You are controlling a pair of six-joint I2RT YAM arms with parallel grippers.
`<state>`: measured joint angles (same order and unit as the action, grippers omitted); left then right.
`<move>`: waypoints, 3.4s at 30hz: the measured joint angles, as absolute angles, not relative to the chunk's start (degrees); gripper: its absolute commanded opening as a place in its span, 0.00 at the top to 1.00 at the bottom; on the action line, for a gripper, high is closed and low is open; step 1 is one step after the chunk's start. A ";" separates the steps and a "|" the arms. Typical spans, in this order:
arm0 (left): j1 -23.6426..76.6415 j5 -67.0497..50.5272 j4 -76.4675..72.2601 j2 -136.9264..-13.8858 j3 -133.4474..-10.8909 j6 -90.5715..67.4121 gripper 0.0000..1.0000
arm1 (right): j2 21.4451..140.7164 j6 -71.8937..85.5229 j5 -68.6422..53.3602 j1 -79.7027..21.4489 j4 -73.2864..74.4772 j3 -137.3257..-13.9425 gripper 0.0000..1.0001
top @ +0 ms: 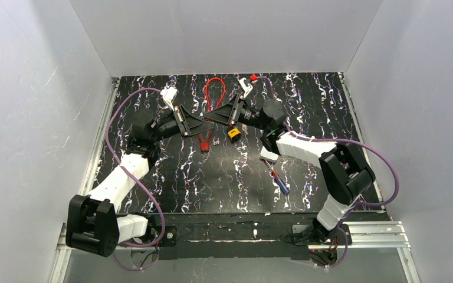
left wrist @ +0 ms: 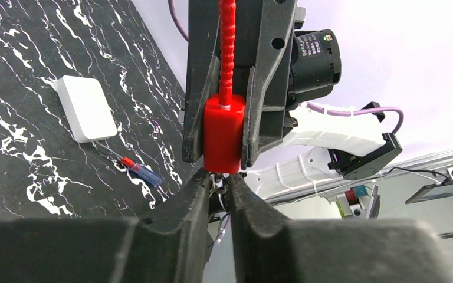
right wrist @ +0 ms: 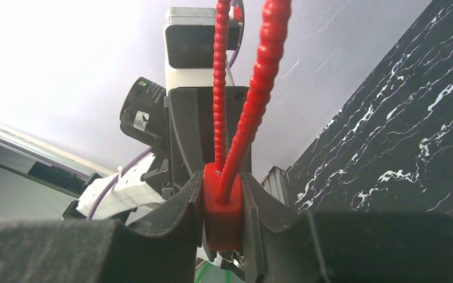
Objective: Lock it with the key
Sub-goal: Lock the lock, then place the lock at the center of the board.
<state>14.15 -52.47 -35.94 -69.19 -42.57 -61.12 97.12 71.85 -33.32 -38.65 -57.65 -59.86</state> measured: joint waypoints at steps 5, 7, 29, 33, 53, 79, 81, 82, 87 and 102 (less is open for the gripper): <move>14.28 -52.05 -36.80 -69.87 -42.57 -61.45 1.00 | 97.14 71.70 -32.84 -38.61 -57.41 -59.77 0.99; 14.28 -51.70 -36.80 -70.02 -42.57 -61.34 1.00 | 97.14 71.31 -32.42 -38.59 -56.84 -59.77 0.99; 16.36 -53.06 -59.57 -74.83 -43.64 -79.88 1.00 | 103.61 84.31 -39.55 -36.47 -78.37 -66.63 0.99; 16.47 -54.00 -60.49 -74.67 -43.46 -80.62 1.00 | 102.32 84.42 -39.13 -36.62 -78.22 -65.23 0.99; 17.45 -40.21 -5.56 -68.29 -55.09 -43.62 1.00 | 96.49 63.79 -35.11 -35.86 -35.55 -68.05 0.99; 18.72 -58.46 -35.51 -68.45 -46.02 -70.74 1.00 | 94.76 75.90 -33.08 -32.80 -64.90 -63.83 0.99; 18.41 -58.76 -35.07 -67.72 -45.21 -69.91 1.00 | 94.06 72.79 -33.76 -32.80 -62.04 -63.83 0.99; 18.26 -59.02 -34.98 -67.55 -45.06 -69.49 1.00 | 93.45 70.50 -34.30 -32.80 -59.40 -63.83 0.99; 12.84 -59.59 -33.82 -66.08 -44.23 -68.51 1.00 | 91.94 58.00 -35.75 -32.82 -44.49 -64.40 0.99; -10.02 -44.84 2.63 -60.97 -48.71 -43.77 1.00 | 113.32 36.29 -29.61 -44.27 -11.40 -81.78 0.94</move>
<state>-10.02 -44.84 2.63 -60.97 -48.71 -43.77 113.32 36.29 -29.61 -44.27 -11.40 -81.78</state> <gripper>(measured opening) 0.017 0.326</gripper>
